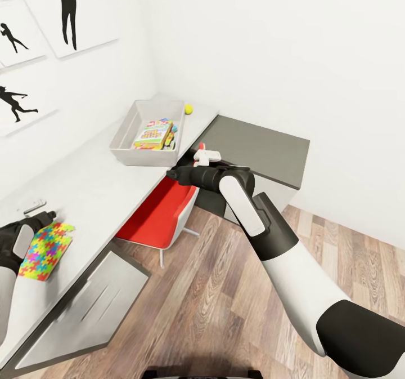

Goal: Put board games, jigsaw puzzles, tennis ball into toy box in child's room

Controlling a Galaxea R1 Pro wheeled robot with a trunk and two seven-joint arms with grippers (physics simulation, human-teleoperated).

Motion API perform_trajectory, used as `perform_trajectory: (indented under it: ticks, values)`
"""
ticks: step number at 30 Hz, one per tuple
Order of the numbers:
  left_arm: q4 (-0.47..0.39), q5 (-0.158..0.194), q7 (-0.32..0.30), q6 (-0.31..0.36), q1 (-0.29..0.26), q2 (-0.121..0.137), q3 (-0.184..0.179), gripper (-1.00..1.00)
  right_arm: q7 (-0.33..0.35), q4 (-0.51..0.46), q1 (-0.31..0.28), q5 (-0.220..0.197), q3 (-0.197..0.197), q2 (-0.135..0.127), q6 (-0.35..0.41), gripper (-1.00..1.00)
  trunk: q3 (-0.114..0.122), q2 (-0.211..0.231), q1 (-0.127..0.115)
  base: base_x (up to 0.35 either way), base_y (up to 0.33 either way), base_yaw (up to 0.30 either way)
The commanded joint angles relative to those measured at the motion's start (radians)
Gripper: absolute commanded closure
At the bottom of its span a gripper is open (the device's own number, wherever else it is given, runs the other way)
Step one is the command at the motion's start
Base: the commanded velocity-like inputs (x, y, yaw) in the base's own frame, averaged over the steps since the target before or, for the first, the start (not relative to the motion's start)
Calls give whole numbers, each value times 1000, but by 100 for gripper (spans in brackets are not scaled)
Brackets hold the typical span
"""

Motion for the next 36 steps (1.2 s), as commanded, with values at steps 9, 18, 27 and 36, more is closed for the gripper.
perform_trajectory:
  ticks: [9,18,27,36]
  values:
    - [5,9,5,2,-1,-6,-7,-100,-10,-1,-1,-12,1,0,0,-100,-4,-2,1,0,0,56]
    - [20,8,5,4,-1,-8,-7,-100,-10,-1,-1,-12,1,0,-1,-100,-4,-2,1,0,0,5]
    - [55,7,5,2,-1,-8,-6,-100,-10,-1,-1,-12,1,0,-1,-100,-5,-2,1,0,0,0]
    - [74,7,5,2,-1,-9,-7,-100,-10,-1,-1,-12,2,0,-1,-100,-5,-2,1,0,0,0]
